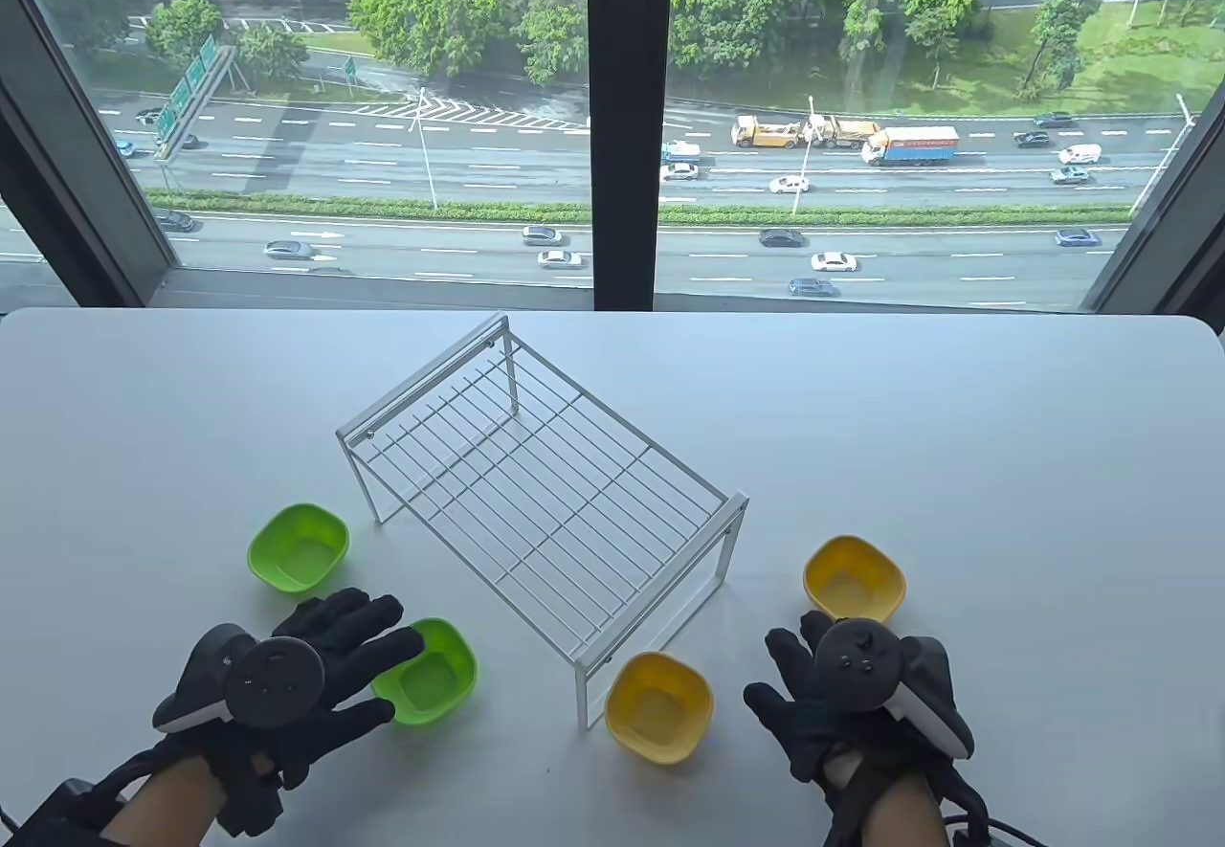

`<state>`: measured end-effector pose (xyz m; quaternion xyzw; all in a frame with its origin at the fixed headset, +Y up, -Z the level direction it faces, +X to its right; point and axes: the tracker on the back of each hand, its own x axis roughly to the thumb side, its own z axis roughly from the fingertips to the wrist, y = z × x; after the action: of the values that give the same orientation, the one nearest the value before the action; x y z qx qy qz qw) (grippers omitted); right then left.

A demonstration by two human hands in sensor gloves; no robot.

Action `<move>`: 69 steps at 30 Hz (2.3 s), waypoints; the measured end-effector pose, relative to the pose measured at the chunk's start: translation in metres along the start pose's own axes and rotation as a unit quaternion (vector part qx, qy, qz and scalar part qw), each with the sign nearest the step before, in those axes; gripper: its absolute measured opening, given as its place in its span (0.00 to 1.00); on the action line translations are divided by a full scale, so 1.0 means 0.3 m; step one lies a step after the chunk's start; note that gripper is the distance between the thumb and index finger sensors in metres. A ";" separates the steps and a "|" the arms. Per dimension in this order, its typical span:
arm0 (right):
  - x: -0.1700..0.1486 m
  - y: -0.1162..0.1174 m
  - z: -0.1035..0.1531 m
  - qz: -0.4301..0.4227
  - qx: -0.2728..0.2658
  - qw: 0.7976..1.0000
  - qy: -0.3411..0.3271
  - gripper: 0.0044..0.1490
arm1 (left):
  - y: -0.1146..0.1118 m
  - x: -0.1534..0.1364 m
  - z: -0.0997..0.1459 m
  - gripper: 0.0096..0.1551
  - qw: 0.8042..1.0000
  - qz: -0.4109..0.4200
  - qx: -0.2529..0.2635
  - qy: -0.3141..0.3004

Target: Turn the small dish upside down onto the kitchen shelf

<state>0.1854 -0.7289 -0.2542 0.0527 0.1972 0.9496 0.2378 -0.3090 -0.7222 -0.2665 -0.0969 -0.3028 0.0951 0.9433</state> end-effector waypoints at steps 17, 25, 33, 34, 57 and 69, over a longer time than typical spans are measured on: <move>0.037 0.009 0.008 0.003 0.017 0.999 -0.035 0.51 | -0.070 0.030 -0.035 0.42 0.991 -0.101 -0.082 0.002; 0.040 0.012 0.003 0.003 0.027 0.999 -0.040 0.50 | -0.080 0.028 -0.039 0.34 0.988 -0.134 -0.074 0.004; 0.039 0.013 0.003 -0.002 0.027 0.999 -0.042 0.50 | -0.088 0.042 -0.045 0.30 0.986 -0.153 -0.065 -0.009; 0.039 0.013 0.002 -0.003 0.027 0.999 -0.042 0.50 | -0.088 0.042 -0.045 0.29 0.986 -0.155 -0.063 -0.009; 0.036 0.014 0.000 -0.010 0.031 0.999 -0.038 0.50 | -0.068 0.072 -0.036 0.23 0.981 -0.192 0.003 -0.040; 0.032 0.010 0.003 -0.021 0.026 0.999 -0.037 0.50 | -0.043 0.069 -0.026 0.24 0.981 -0.190 0.009 -0.028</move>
<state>0.1758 -0.7264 -0.2522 0.0903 0.2141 0.9363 0.2634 -0.2863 -0.7308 -0.2582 -0.0264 -0.3414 -0.0801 0.9361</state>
